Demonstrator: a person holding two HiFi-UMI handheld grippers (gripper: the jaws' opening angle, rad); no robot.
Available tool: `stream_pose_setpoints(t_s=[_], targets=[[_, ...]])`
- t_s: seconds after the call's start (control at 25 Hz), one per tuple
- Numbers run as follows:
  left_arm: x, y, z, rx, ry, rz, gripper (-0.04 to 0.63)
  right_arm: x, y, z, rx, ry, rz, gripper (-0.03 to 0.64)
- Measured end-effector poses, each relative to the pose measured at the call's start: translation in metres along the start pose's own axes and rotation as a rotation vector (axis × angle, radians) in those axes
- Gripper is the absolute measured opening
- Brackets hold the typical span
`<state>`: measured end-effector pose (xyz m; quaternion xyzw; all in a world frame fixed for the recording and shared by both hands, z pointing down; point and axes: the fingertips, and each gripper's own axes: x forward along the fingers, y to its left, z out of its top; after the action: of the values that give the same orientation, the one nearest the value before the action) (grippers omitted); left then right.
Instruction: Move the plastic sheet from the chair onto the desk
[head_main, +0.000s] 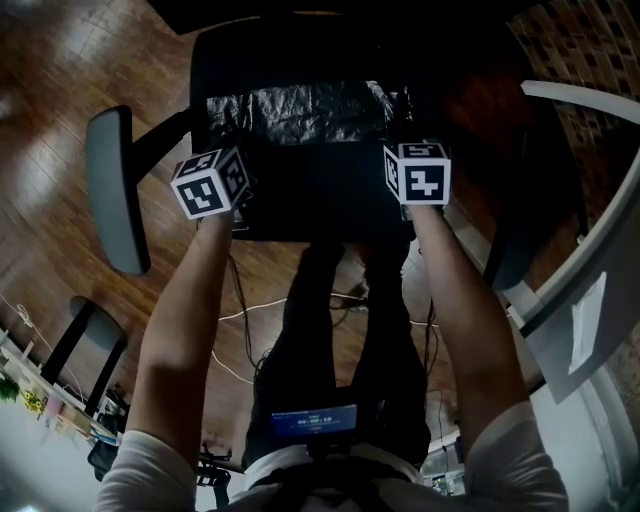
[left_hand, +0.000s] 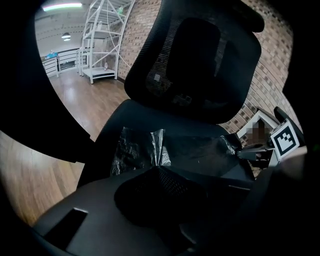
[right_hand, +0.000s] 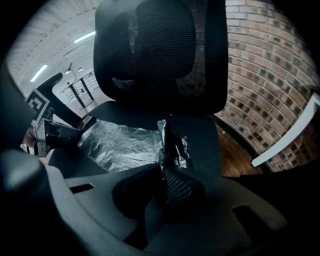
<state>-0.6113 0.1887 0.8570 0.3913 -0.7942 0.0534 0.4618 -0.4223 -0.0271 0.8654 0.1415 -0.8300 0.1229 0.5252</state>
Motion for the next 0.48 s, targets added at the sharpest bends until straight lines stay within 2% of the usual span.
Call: stream_pose_setpoints(t_s=[0.24,0.48], targets=[[-0.012,-0.012,-0.001,-0.002,-0.017,-0.029,0.002,-0.013,0.01,0.002,0.038,-0.027,0.057,0.014],[-0.033,-0.014,0.003,-0.019,-0.054,-0.033,0.002,-0.031,0.014,0.003,0.026,-0.057,0.062,0.011]])
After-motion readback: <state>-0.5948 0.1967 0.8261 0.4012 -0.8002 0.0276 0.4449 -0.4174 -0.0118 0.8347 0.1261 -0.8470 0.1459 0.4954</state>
